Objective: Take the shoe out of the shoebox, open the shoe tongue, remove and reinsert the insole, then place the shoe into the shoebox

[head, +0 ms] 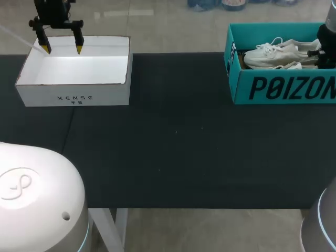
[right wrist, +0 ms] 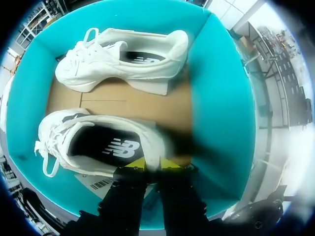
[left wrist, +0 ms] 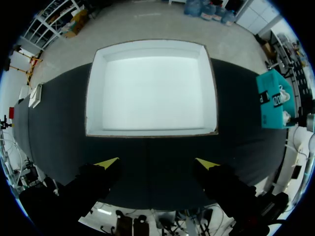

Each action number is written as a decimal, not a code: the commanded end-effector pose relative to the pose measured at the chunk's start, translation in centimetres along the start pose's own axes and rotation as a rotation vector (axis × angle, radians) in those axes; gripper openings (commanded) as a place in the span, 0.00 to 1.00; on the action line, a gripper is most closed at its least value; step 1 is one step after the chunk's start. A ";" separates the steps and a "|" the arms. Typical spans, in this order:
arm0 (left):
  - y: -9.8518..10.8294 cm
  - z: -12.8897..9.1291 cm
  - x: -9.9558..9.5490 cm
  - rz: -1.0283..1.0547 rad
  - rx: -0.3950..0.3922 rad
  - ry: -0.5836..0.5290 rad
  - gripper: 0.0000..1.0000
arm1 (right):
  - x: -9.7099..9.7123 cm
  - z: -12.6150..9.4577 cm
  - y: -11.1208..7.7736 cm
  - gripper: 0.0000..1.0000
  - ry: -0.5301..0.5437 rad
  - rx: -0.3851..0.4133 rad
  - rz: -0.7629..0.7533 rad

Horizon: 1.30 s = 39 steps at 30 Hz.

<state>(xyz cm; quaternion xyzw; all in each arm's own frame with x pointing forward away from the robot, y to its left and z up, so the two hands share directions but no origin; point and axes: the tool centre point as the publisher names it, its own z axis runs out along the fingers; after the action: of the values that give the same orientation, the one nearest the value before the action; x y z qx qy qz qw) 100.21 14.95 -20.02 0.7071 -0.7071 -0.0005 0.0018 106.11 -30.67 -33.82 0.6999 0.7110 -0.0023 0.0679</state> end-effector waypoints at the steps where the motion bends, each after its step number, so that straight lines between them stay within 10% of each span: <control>1: 0.1 0.0 0.0 0.000 0.000 -0.001 1.00 | 0.3 -0.4 -0.2 0.00 -0.002 -0.008 0.002; 39: 0.1 0.0 0.0 0.000 0.000 -0.001 1.00 | 1.5 -13.1 3.5 0.00 0.021 -0.135 0.156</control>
<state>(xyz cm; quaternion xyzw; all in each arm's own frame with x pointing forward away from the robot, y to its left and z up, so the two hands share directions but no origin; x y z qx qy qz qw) 100.21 14.95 -20.01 0.7071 -0.7071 -0.0005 0.0018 109.42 -28.21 -22.18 0.7471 0.6549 0.0531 0.1007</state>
